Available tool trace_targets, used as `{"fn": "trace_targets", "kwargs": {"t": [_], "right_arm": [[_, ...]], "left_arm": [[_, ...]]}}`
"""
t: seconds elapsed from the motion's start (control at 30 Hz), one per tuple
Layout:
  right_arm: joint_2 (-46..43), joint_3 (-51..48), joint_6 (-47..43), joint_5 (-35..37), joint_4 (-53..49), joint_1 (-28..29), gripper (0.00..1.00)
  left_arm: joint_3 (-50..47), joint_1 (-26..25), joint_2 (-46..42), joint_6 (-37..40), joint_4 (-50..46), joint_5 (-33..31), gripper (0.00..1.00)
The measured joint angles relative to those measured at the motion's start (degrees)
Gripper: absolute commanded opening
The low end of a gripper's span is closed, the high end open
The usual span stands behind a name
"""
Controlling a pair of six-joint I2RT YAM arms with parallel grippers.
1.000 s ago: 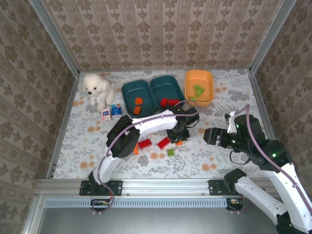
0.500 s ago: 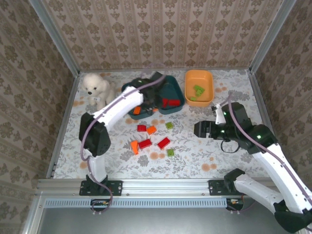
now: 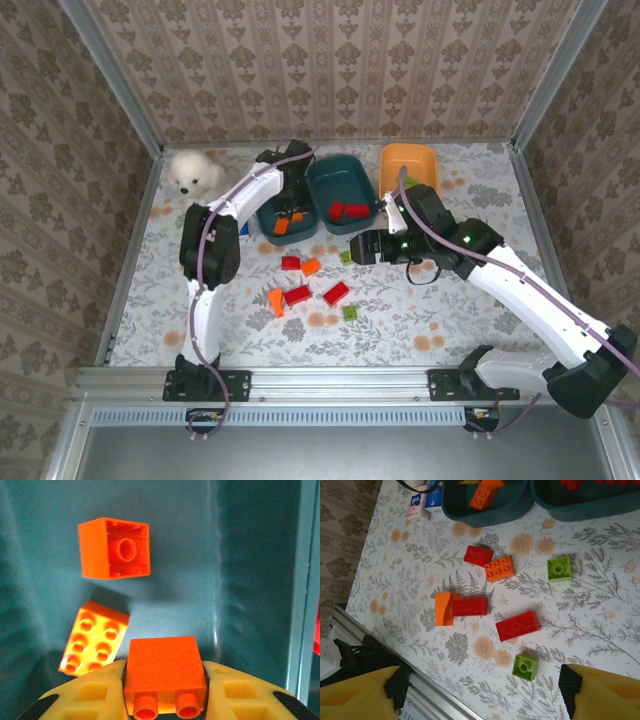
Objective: Sort the legos into containers by color
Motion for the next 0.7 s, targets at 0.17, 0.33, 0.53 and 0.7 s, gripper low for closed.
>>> {"fn": "trace_targets", "kwargs": {"t": [0.17, 0.33, 0.53, 0.7], "right_arm": [[2.03, 1.33, -0.33, -0.02, 0.76, 0.0, 0.83], [3.56, 1.66, -0.61, -0.04, 0.81, 0.0, 0.83], [5.42, 1.99, -1.84, -0.04, 0.57, 0.02, 0.83], [7.72, 4.44, -4.61, 0.09, -0.85, 0.81, 0.83]], "left_arm": [[0.33, -0.07, 1.95, 0.68, 0.24, 0.98, 0.25], [0.31, -0.07, 2.51, 0.81, 0.26, 1.46, 0.39], [0.26, -0.07, 2.47, 0.92, 0.48, 2.1, 0.53], [0.24, -0.07, 1.2, 0.96, 0.68, 2.1, 0.58]]}}
